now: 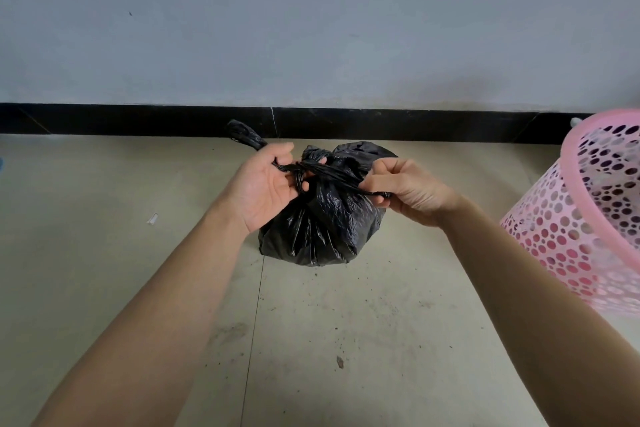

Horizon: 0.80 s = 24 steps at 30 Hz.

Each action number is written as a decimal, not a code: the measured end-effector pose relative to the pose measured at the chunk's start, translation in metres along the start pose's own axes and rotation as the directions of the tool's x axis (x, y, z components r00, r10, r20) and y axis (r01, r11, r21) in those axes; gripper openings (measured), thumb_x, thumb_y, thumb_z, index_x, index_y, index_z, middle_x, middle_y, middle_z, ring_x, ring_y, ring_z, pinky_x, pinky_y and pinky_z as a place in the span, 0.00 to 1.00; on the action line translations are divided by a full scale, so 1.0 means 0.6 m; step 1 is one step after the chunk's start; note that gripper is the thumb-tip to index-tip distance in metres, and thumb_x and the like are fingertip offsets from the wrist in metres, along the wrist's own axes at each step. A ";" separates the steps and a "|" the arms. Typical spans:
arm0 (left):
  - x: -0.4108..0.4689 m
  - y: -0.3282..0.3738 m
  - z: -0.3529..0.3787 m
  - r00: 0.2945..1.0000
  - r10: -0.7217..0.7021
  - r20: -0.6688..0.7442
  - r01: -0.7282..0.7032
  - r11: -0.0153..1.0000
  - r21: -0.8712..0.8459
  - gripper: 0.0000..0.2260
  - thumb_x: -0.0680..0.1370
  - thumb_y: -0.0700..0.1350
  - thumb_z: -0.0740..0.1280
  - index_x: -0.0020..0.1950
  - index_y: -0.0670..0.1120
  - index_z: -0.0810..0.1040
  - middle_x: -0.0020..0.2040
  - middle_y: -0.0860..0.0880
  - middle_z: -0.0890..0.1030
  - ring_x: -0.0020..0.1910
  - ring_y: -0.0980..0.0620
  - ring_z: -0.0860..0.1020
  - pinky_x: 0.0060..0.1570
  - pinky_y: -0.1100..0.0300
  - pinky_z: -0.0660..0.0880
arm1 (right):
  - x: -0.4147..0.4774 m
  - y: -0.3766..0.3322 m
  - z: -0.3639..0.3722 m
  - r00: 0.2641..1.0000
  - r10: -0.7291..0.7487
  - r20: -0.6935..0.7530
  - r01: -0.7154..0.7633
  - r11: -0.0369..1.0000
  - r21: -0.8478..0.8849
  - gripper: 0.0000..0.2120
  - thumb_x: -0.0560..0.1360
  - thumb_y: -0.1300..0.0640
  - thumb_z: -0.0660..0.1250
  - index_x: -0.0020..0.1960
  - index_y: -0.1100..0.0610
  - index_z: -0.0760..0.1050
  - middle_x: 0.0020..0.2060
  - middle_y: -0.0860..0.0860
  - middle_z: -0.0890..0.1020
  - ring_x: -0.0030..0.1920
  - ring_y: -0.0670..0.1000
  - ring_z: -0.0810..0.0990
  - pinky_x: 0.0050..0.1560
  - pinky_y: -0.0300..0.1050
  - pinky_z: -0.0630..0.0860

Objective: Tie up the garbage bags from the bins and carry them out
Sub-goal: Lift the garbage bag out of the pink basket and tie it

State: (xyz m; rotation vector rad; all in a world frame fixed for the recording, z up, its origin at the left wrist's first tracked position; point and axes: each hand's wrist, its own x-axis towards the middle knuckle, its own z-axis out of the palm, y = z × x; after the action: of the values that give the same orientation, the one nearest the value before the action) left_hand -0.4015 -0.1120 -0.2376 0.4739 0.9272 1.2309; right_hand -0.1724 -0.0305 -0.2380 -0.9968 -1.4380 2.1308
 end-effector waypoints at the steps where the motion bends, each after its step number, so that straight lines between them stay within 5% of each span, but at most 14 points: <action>1: 0.000 -0.001 0.003 1.000 0.026 -0.013 -0.025 0.999 0.041 0.11 0.78 0.40 0.65 0.36 0.47 0.71 0.61 0.35 0.78 0.58 0.42 0.77 0.46 0.56 0.71 | 0.000 -0.002 0.001 1.000 0.005 -0.004 -0.005 1.000 -0.001 0.25 0.74 0.73 0.66 0.27 0.53 0.62 0.25 0.54 0.70 0.27 0.48 0.69 0.27 0.35 0.67; 6: 0.004 -0.010 0.009 0.987 0.142 -0.075 -0.110 0.938 0.330 0.24 0.76 0.27 0.64 0.32 0.50 0.60 0.46 0.39 0.78 0.37 0.49 0.73 0.45 0.56 0.73 | -0.004 -0.013 -0.007 0.996 0.082 0.019 -0.074 0.957 -0.282 0.22 0.73 0.71 0.67 0.29 0.53 0.63 0.25 0.51 0.69 0.27 0.47 0.69 0.31 0.37 0.68; 9: 0.004 -0.006 0.010 0.988 0.152 -0.038 -0.112 0.857 0.503 0.24 0.75 0.26 0.66 0.32 0.50 0.60 0.36 0.49 0.71 0.36 0.49 0.70 0.47 0.53 0.71 | -0.004 -0.023 -0.012 0.986 -0.134 -0.097 0.032 0.731 -0.681 0.12 0.72 0.60 0.71 0.35 0.54 0.70 0.28 0.49 0.74 0.30 0.46 0.71 0.34 0.43 0.70; 12: 0.004 0.002 0.018 0.990 0.141 0.026 -0.128 0.792 0.597 0.23 0.75 0.25 0.65 0.34 0.49 0.60 0.35 0.53 0.75 0.38 0.51 0.76 0.47 0.57 0.75 | 0.000 -0.031 -0.006 0.896 -0.429 -0.113 0.150 0.534 -0.832 0.12 0.70 0.54 0.73 0.51 0.48 0.74 0.48 0.48 0.79 0.48 0.47 0.76 0.50 0.43 0.74; 14: 0.003 0.003 0.025 0.989 0.132 0.062 -0.142 0.765 0.629 0.23 0.75 0.25 0.65 0.35 0.48 0.59 0.38 0.50 0.79 0.45 0.49 0.80 0.52 0.56 0.78 | 0.005 -0.037 -0.001 0.928 -0.373 -0.007 0.172 0.443 -0.880 0.25 0.70 0.56 0.71 0.65 0.45 0.71 0.63 0.48 0.74 0.64 0.48 0.70 0.65 0.45 0.67; 16: 0.001 0.004 0.028 0.986 0.142 0.084 -0.162 0.735 0.659 0.24 0.74 0.25 0.67 0.35 0.48 0.59 0.38 0.50 0.79 0.47 0.47 0.80 0.54 0.52 0.78 | 0.007 -0.039 0.008 0.973 -0.220 0.068 0.176 0.520 -0.836 0.30 0.71 0.60 0.69 0.71 0.45 0.69 0.68 0.46 0.73 0.67 0.46 0.70 0.69 0.44 0.66; 20: 0.001 0.007 0.024 0.962 0.274 0.002 -0.207 0.721 0.661 0.24 0.71 0.29 0.71 0.32 0.51 0.61 0.37 0.48 0.76 0.44 0.51 0.79 0.50 0.52 0.78 | 0.011 -0.024 0.013 0.987 -0.141 0.070 0.154 0.771 -0.617 0.13 0.75 0.66 0.70 0.56 0.52 0.81 0.49 0.48 0.86 0.49 0.47 0.84 0.55 0.41 0.79; 22: 0.010 -0.004 0.016 0.898 0.410 -0.160 -0.196 0.698 0.688 0.20 0.69 0.32 0.70 0.29 0.51 0.65 0.39 0.47 0.78 0.43 0.49 0.79 0.48 0.49 0.77 | 0.014 -0.018 0.011 0.990 -0.117 0.075 0.140 0.817 -0.559 0.08 0.75 0.66 0.71 0.52 0.57 0.81 0.42 0.48 0.86 0.41 0.45 0.84 0.46 0.37 0.79; 24: 0.019 -0.019 0.008 0.774 0.532 -0.344 -0.130 0.665 0.736 0.12 0.68 0.34 0.68 0.28 0.46 0.71 0.33 0.48 0.76 0.35 0.51 0.74 0.38 0.55 0.73 | 0.017 -0.013 0.014 0.991 -0.075 0.113 0.126 0.818 -0.561 0.08 0.74 0.66 0.72 0.52 0.58 0.82 0.43 0.48 0.86 0.43 0.45 0.85 0.49 0.38 0.78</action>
State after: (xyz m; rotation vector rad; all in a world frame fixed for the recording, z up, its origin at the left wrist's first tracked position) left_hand -0.3904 -0.1041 -0.2471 0.9576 1.8847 1.3747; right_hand -0.1858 -0.0263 -0.2326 -0.9937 -2.1934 1.7073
